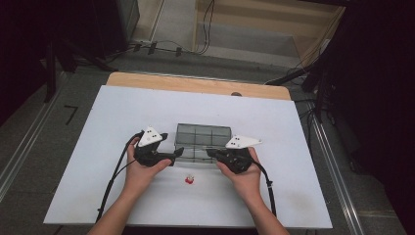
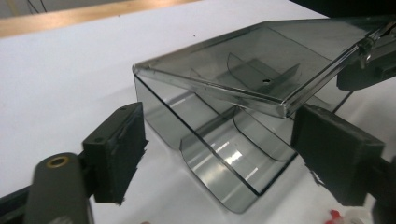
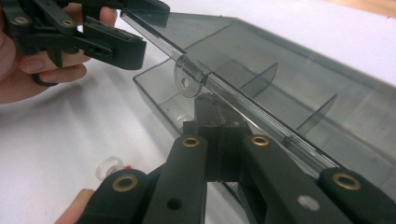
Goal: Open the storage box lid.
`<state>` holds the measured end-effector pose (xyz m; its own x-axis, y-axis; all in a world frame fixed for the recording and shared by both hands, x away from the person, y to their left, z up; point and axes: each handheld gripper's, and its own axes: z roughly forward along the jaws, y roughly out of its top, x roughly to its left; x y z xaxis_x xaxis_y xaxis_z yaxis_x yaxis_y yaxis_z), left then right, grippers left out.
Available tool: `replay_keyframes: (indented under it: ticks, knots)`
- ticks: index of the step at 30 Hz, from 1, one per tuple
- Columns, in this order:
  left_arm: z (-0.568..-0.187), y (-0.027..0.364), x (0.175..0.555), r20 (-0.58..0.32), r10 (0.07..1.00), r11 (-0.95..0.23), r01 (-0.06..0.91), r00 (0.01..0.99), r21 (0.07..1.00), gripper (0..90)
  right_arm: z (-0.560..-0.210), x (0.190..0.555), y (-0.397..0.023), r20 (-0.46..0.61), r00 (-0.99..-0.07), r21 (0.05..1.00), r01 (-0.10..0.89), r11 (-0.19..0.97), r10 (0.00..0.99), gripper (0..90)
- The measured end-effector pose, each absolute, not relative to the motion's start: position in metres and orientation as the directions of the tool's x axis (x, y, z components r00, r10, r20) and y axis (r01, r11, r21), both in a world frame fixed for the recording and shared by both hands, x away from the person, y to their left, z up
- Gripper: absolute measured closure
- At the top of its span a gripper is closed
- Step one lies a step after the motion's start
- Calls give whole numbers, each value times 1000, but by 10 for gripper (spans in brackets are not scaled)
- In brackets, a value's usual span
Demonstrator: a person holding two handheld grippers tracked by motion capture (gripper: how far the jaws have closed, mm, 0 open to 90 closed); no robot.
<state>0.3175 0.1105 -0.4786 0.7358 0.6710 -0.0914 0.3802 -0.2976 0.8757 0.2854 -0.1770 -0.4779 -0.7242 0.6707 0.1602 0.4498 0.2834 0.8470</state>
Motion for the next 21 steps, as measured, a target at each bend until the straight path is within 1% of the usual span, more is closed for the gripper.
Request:
replay_keyframes:
  ticks: [1,3,5,10,11,14,16,21]
  knots:
    - [-477,110,319,-86,670,-297,372,738,879,214,-476,286,-177,161,-723,849,449,280,672,880]
    - [-475,109,321,-76,668,-294,356,740,887,269,-473,289,-179,159,-717,852,447,273,679,880]
    - [-473,108,323,-72,667,-287,345,742,894,286,-472,290,-179,158,-714,853,446,271,682,879]
    - [-467,104,329,-51,649,-289,307,759,907,388,-464,297,-180,147,-712,862,433,264,687,880]
    - [-465,102,332,-35,649,-290,290,760,912,396,-459,300,-180,135,-711,864,426,269,690,879]
    - [-461,100,335,-33,648,-282,279,761,918,416,-454,303,-181,126,-707,865,421,272,695,880]
    - [-458,100,338,-29,651,-272,269,758,924,449,-450,306,-182,119,-707,867,417,274,697,880]
    - [-452,95,347,-16,649,-269,250,760,930,464,-442,315,-184,109,-698,872,409,269,708,879]
